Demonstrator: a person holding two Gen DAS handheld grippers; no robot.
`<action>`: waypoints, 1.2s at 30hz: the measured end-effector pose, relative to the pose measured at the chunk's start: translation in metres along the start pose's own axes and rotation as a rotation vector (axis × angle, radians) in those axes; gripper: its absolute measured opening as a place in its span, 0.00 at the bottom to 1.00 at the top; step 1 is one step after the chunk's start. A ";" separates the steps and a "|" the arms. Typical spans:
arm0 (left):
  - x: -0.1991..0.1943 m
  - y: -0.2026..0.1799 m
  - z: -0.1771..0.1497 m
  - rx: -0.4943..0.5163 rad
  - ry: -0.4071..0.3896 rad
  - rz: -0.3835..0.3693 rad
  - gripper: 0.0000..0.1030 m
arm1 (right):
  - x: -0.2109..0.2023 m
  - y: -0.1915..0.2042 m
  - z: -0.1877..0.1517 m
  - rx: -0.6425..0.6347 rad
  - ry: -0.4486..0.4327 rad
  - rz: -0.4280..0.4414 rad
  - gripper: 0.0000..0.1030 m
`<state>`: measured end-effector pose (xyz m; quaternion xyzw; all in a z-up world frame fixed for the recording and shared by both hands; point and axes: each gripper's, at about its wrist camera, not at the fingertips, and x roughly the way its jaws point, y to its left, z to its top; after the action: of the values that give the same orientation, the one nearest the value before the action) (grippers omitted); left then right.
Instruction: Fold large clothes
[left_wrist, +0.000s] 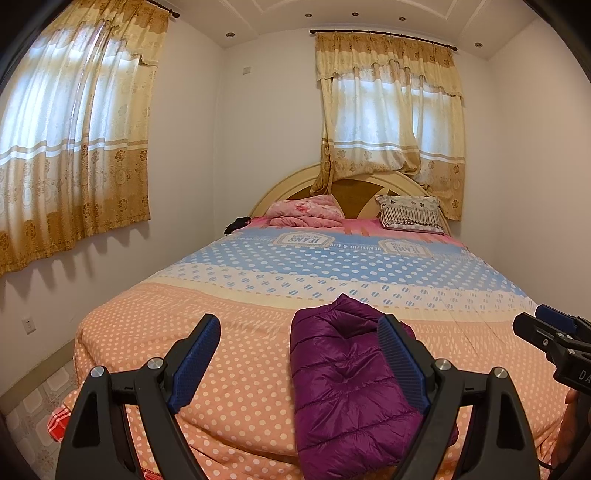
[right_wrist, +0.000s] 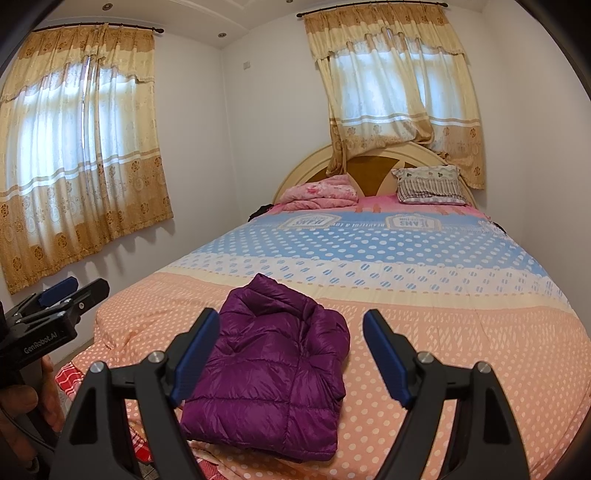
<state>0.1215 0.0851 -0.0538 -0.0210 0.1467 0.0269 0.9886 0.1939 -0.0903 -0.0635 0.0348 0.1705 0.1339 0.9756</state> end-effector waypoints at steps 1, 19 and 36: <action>0.000 0.000 0.000 -0.001 0.001 0.000 0.85 | 0.000 0.000 0.000 0.000 -0.001 0.000 0.80; 0.008 0.008 -0.003 0.007 0.011 -0.015 0.85 | 0.000 0.002 -0.003 0.004 0.008 0.008 0.81; 0.015 0.015 -0.005 0.003 0.034 -0.027 0.85 | 0.000 0.001 -0.005 0.005 0.012 0.011 0.81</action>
<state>0.1338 0.1002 -0.0633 -0.0222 0.1632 0.0128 0.9863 0.1917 -0.0889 -0.0678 0.0373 0.1764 0.1390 0.9737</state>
